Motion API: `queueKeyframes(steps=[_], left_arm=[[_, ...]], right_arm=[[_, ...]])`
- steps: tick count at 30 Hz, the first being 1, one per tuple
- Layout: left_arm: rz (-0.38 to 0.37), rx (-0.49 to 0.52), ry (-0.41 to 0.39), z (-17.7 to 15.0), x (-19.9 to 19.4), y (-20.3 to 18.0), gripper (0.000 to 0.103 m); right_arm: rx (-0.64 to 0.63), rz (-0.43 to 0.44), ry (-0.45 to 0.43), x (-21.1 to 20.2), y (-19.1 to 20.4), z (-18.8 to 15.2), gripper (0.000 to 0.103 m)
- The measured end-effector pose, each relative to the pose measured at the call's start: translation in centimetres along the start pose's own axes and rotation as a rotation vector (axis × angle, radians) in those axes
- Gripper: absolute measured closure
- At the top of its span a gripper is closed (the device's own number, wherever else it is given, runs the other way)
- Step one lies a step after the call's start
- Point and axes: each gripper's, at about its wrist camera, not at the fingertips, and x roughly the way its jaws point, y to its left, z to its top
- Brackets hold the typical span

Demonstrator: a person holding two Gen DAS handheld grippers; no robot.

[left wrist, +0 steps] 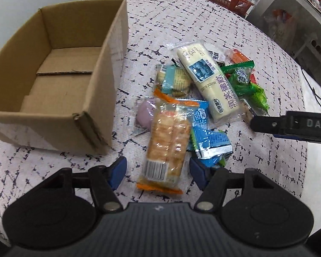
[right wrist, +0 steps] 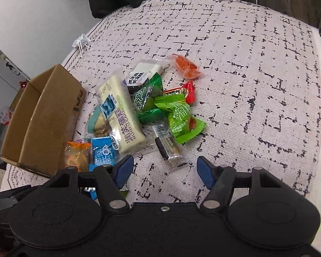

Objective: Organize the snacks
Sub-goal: 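Reach both grippers to the snack pile and close on two snacks, then carry the orange biscuit pack with left gripper while right carries candy bar to box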

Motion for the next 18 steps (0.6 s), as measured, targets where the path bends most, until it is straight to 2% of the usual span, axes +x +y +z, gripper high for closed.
queueKeyframes(steps=[4, 9, 10, 11, 12, 15, 18], left_arm=[[-0.002, 0.001, 0.008, 0.2, 0.9, -0.3, 0.039], [-0.002, -0.003, 0.012, 0.2, 1.4, -0.6, 0.054], [0.000, -0.006, 0.009, 0.3, 1.4, -0.7, 0.063], [-0.004, -0.012, 0.008, 0.3, 1.4, -0.6, 0.067], [-0.008, -0.021, 0.004, 0.3, 1.3, -0.5, 0.067], [-0.007, -0.044, -0.012, 0.3, 0.9, -0.3, 0.067], [-0.008, -0.049, -0.027, 0.1, 0.2, -0.4, 0.068]], right_arm=[[-0.026, -0.017, 0.006, 0.8, 0.2, 0.2, 0.040], [-0.037, -0.030, 0.002, 1.7, 0.1, 0.5, 0.040], [-0.043, -0.033, -0.003, 1.7, 0.2, 0.6, 0.040], [-0.052, -0.035, -0.007, 1.8, 0.3, 0.6, 0.040], [-0.061, -0.035, -0.011, 1.9, 0.5, 0.6, 0.047], [-0.096, -0.052, -0.007, 2.3, 0.7, 0.5, 0.079], [-0.088, -0.045, -0.009, 2.1, 0.4, 0.6, 0.081]])
